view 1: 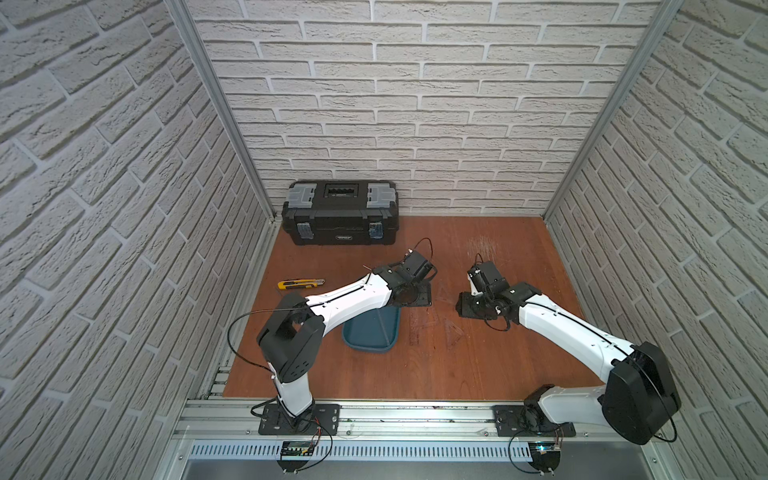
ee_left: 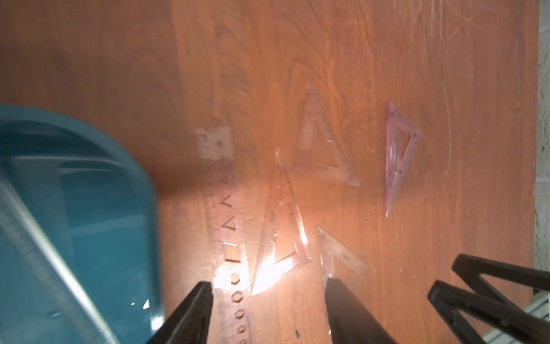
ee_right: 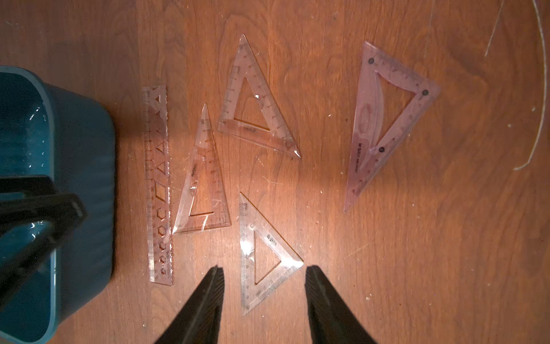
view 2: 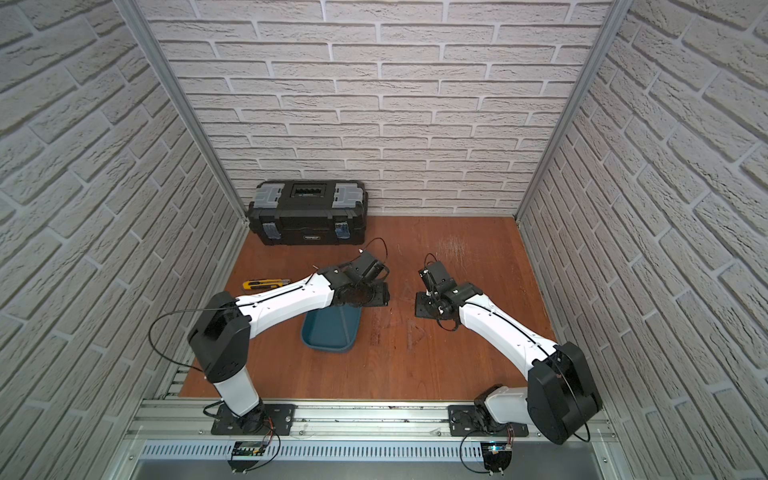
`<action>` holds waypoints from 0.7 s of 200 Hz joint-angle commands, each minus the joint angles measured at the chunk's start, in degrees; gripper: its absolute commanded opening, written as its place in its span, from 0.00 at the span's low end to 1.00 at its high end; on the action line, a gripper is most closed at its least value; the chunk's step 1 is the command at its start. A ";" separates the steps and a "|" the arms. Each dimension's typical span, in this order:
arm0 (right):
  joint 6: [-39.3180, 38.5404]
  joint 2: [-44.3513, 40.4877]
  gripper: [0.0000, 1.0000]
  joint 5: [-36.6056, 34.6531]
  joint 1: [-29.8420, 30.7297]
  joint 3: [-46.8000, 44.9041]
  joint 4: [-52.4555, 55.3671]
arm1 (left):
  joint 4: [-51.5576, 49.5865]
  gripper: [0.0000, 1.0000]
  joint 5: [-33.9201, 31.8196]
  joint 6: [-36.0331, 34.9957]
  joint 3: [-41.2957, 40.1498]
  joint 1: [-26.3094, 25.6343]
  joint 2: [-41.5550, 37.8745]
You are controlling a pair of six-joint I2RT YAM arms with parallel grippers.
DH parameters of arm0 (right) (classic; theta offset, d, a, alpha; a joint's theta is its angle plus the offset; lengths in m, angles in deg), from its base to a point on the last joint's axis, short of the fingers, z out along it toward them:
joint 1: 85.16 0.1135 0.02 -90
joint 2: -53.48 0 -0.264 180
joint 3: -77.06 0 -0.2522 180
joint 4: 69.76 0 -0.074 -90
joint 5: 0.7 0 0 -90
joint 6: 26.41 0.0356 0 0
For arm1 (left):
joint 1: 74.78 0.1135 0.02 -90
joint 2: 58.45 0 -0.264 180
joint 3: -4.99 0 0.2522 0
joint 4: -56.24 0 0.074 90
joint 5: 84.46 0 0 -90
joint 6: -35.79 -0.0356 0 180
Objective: Put the scattered rulers into the storage box
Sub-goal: Move the storage box to the center of the board.
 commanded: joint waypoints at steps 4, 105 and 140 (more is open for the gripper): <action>0.75 -0.23 0.49 0.86 -0.36 -1.01 -1.87 | 3.09 0.65 2.38 2.05 0.00 -1.05 1.15; 1.09 -1.18 0.49 2.60 -0.80 -1.81 -2.98 | 1.36 0.65 0.02 1.89 -7.45 1.55 -1.64; 1.51 -0.64 0.49 3.55 -0.80 -2.19 -4.12 | -0.05 0.65 -0.88 0.84 -9.70 3.62 -4.27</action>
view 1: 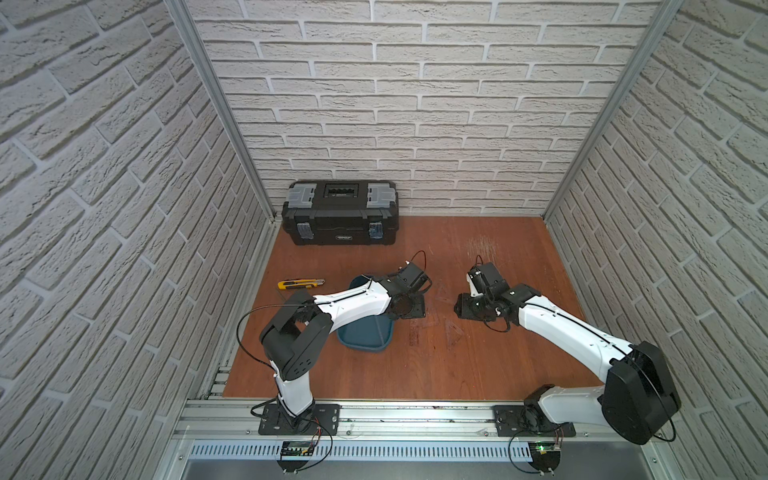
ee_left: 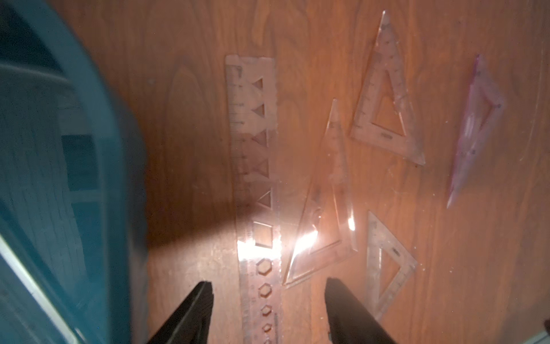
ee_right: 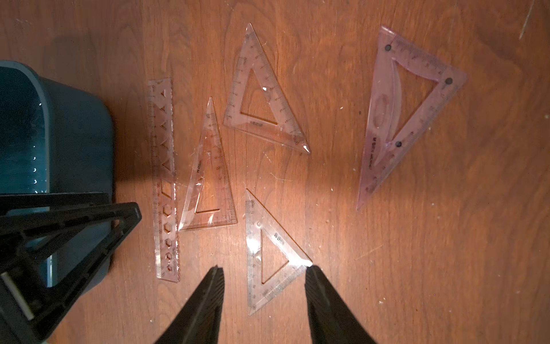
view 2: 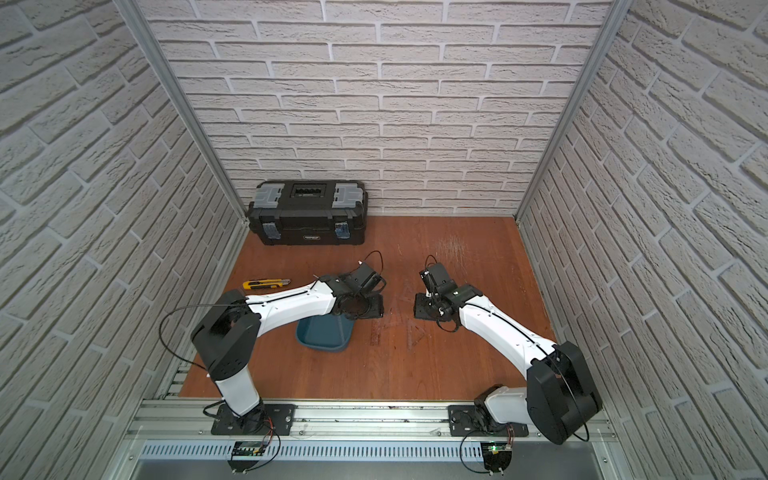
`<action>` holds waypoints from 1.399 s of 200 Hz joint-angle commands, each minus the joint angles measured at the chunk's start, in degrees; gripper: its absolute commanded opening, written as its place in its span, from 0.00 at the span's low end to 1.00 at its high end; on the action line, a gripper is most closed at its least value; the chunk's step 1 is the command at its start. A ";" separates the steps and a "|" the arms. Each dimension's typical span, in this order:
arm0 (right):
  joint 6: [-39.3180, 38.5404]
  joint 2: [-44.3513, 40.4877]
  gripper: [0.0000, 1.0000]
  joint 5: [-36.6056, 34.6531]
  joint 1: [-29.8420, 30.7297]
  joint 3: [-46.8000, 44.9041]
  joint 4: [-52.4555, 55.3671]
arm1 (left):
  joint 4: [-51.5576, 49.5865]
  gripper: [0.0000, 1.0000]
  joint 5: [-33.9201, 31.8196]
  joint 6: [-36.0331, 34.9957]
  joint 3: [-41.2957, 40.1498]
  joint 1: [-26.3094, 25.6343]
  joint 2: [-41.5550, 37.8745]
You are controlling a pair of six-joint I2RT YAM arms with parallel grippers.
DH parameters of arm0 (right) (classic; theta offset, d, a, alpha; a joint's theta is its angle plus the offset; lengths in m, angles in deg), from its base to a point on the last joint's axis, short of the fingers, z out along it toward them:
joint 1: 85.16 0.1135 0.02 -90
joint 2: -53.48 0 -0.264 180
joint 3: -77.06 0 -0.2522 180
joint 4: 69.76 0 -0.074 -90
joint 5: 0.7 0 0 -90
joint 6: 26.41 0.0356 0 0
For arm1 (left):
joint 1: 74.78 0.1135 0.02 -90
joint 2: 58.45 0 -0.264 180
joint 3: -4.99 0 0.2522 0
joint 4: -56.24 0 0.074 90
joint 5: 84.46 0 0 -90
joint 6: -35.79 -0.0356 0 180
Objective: Put the scattered rulers into the storage box
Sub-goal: Move the storage box to the center of the board.
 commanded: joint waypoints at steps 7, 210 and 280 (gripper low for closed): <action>0.88 -0.47 0.49 1.38 -0.32 -0.88 -2.50 | -2.02 0.65 -1.85 -1.80 -2.24 1.99 -4.14; 0.94 3.54 0.34 2.72 -0.14 -2.91 -3.79 | -5.71 0.57 -3.82 -8.21 8.11 -1.42 2.91; 2.79 -0.65 0.34 2.74 0.04 -7.33 -4.41 | -6.74 0.48 -2.32 -11.80 16.31 -3.18 11.78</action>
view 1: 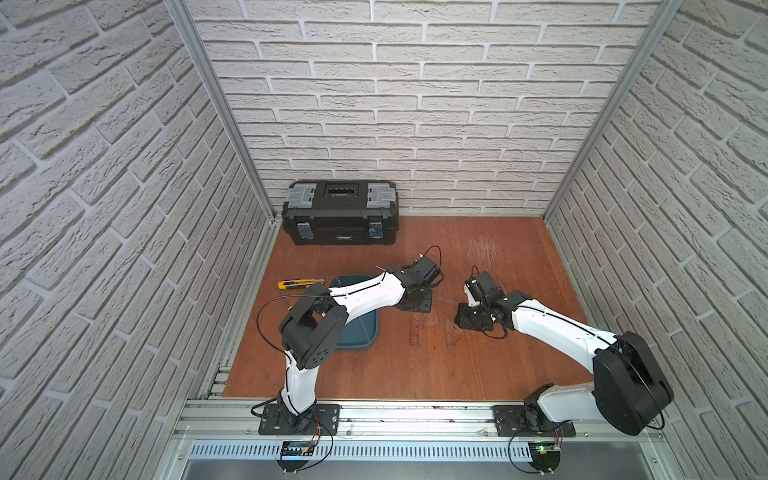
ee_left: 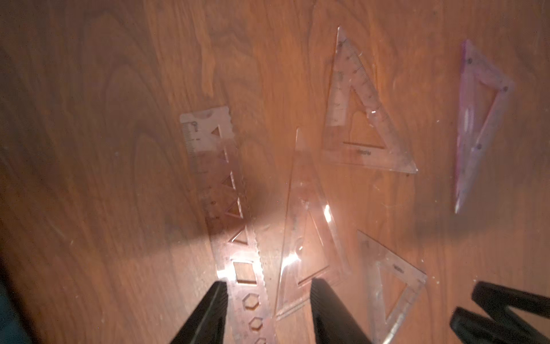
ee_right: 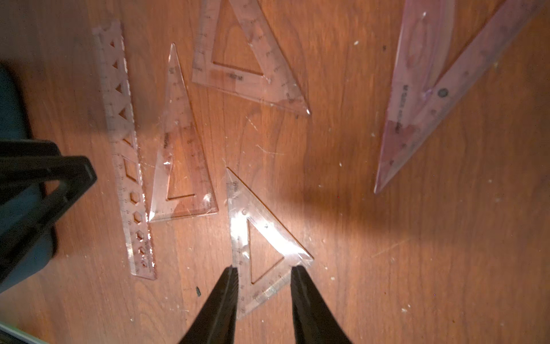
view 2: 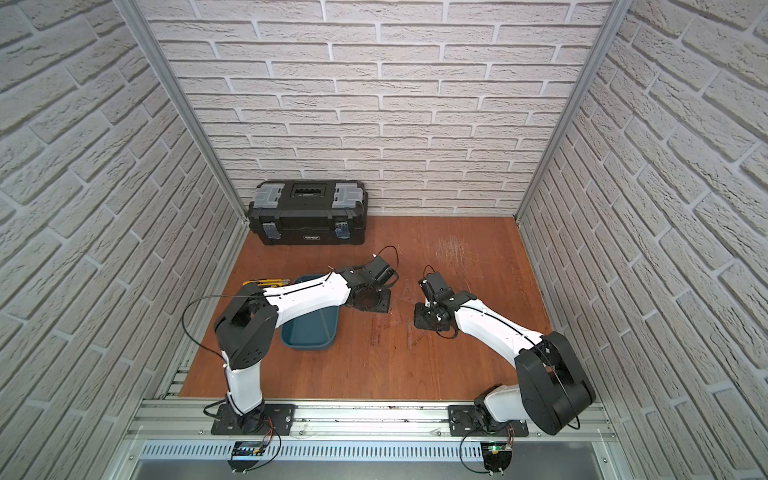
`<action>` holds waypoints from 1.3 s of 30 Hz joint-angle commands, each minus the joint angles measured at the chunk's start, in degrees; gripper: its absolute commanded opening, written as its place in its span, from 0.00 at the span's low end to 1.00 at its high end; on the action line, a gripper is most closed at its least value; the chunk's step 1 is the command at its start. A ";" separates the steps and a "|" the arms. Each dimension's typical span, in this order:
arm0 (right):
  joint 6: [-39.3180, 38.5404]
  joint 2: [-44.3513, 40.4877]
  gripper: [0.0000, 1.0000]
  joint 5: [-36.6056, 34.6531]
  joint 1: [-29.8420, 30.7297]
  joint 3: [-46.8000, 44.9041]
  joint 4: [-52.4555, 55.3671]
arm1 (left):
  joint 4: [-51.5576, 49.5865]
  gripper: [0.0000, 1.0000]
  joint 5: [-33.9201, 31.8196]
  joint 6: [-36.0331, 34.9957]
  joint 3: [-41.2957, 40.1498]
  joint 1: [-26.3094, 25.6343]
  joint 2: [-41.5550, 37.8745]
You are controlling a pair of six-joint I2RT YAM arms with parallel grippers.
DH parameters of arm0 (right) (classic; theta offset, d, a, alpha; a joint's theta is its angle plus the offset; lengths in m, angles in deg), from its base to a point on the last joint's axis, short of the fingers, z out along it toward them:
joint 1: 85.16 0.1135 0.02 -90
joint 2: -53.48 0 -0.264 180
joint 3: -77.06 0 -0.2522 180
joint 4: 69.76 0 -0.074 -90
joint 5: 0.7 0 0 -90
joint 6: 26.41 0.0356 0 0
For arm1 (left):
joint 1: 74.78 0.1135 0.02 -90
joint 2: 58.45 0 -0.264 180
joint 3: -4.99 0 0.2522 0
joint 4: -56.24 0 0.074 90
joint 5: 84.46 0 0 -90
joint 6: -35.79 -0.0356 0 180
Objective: Put the scattered rulers into the storage box
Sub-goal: Move the storage box to the center of the board, then pick up the ruler from the center of the board.
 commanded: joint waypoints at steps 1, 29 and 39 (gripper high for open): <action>1.19 -2.92 0.34 -0.46 0.01 -1.16 -0.56 | -0.80 0.47 0.58 -2.64 3.06 -0.81 2.50; 1.59 -6.16 0.35 0.51 0.01 -3.59 -1.04 | -8.01 0.38 -0.97 -6.79 10.87 -3.64 11.14; 1.90 -6.19 0.35 0.78 0.01 -3.49 -1.13 | -7.85 0.37 0.15 -7.62 12.53 -3.86 12.76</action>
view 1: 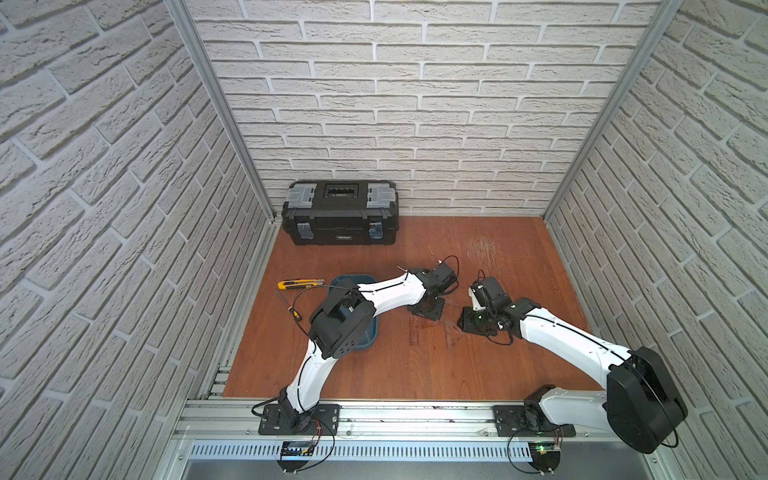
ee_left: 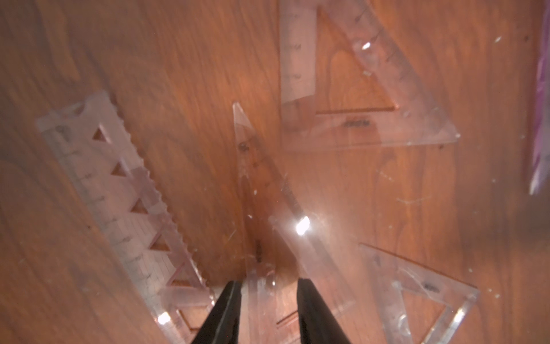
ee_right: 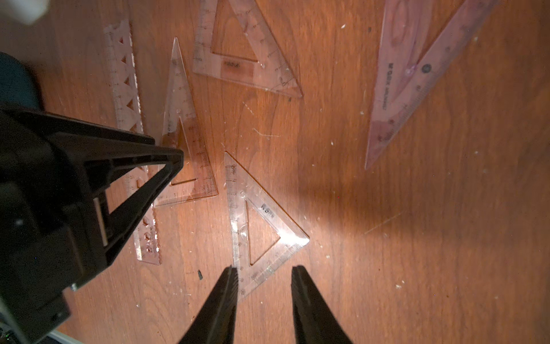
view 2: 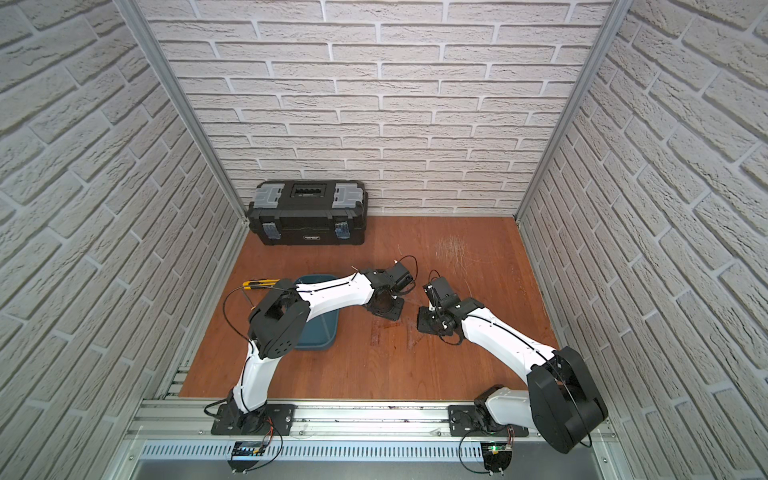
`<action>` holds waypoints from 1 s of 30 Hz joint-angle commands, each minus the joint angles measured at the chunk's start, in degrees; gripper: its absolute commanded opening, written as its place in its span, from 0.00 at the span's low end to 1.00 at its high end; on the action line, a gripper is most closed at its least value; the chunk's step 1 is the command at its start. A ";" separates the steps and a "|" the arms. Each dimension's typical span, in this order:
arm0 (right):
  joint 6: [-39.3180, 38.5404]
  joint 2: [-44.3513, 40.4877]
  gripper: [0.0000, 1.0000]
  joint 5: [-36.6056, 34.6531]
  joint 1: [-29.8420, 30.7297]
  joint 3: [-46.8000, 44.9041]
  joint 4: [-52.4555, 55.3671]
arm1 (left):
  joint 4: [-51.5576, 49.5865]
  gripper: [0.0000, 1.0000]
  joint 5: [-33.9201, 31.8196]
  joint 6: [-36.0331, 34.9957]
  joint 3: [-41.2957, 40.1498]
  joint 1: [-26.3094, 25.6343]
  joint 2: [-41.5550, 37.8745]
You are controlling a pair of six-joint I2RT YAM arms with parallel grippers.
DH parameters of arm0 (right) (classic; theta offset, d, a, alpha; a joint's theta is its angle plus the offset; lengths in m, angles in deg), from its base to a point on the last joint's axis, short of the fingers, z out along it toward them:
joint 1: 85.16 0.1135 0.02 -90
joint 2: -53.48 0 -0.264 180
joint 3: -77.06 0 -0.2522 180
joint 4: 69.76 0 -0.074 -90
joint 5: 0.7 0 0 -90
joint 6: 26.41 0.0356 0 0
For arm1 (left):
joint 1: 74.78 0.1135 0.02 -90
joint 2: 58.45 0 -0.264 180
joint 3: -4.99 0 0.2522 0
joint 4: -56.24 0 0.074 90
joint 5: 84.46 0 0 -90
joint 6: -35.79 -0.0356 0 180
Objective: Put the scattered rulers into the storage box
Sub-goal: Pick up the ruler from the center of the board.
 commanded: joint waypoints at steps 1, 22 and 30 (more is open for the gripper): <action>0.64 -1.39 0.35 0.21 0.06 -0.57 -0.95 | -0.89 0.37 0.23 -1.19 1.73 -0.41 1.36; 0.98 -1.64 0.35 0.20 0.01 -0.62 -1.37 | -3.88 0.34 -2.16 -1.11 0.70 -1.10 1.58; 1.17 -1.31 0.35 0.39 0.01 -0.49 -2.01 | -4.59 0.30 -2.34 -1.22 -0.59 -2.17 2.35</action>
